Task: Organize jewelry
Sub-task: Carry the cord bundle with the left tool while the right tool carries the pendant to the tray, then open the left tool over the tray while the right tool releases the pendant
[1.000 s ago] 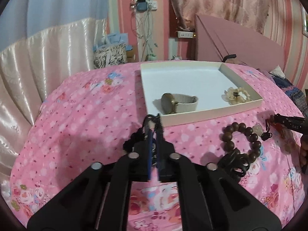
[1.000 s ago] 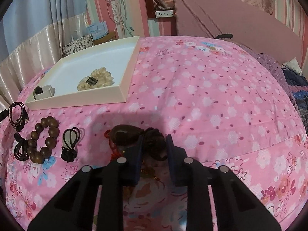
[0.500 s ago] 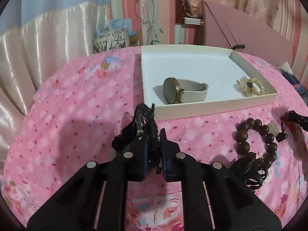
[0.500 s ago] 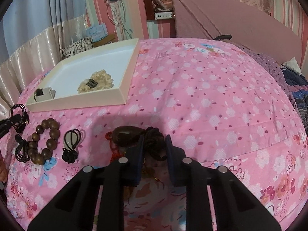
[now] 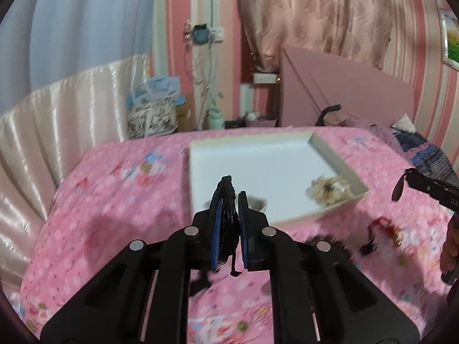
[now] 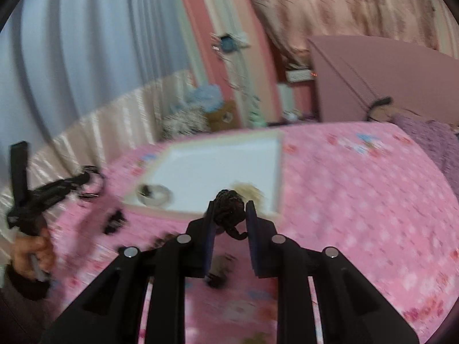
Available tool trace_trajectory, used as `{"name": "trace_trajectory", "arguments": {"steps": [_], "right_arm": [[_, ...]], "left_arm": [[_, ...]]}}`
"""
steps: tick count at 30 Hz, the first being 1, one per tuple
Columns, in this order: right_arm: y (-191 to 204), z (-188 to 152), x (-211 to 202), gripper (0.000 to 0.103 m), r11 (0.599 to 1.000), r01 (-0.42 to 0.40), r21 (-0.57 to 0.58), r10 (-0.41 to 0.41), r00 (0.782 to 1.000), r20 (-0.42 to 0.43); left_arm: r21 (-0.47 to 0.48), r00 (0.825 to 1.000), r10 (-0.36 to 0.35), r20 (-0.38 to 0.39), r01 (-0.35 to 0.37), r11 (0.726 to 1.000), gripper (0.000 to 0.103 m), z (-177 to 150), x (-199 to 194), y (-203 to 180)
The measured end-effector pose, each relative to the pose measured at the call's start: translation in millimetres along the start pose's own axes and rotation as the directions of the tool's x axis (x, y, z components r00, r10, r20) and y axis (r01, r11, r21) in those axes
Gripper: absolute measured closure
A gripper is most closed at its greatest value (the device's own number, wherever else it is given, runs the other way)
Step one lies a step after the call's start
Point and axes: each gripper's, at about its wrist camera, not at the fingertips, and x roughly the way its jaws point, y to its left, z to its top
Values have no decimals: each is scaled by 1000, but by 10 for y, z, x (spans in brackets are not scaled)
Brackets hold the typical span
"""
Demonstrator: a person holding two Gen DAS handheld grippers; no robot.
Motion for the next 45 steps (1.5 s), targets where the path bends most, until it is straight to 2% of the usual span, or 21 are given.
{"name": "trace_trajectory", "arguments": {"steps": [5, 11, 18, 22, 27, 32, 36, 39, 40, 42, 44, 45], "right_arm": [[318, 259, 209, 83, 999, -36, -37, 37, 999, 21], [488, 420, 706, 83, 998, -55, -29, 55, 998, -5], [513, 281, 1336, 83, 998, 13, -66, -19, 995, -98], [424, 139, 1583, 83, 997, 34, -69, -44, 986, -163], [402, 45, 1714, 83, 994, 57, -91, -75, 975, -210], [399, -12, 1735, 82, 993, 77, -93, -95, 971, -219], [378, -51, 1737, 80, 990, 102, -93, -121, 967, -222], [341, -38, 1695, 79, 994, 92, -62, -103, 971, -216], [330, -28, 1670, 78, 994, 93, -53, -102, 973, -209], [305, -1, 1600, 66, 995, 93, -37, -98, 977, -188], [269, 28, 1503, 62, 996, 89, -15, -90, 983, -159], [254, 43, 1468, 62, 996, 90, -7, -90, 985, -149]], "left_arm": [[10, 999, -37, 5, 37, 999, 93, 195, 214, -235], [-16, 996, -77, -53, 76, 997, 93, 243, 730, -420], [-42, 982, -110, -155, 105, 994, 93, 91, 1360, -500], [-21, 978, -127, -168, 126, 992, 93, 64, 1438, -548], [3, 976, -107, -192, 110, 994, 91, 32, 1461, -581], [26, 974, -70, -217, 78, 997, 88, 19, 1498, -614], [10, 968, -27, -249, 30, 999, 86, -5, 1548, -541], [-9, 966, -39, -257, 38, 999, 84, -9, 1558, -490], [-8, 966, -37, -256, 37, 999, 79, -10, 1558, -489], [-10, 967, -51, -251, 50, 999, 73, -5, 1537, -485], [-28, 968, -81, -236, 77, 997, 61, 11, 1491, -472], [-33, 971, -91, -222, 86, 996, 59, 26, 1455, -465]]}}
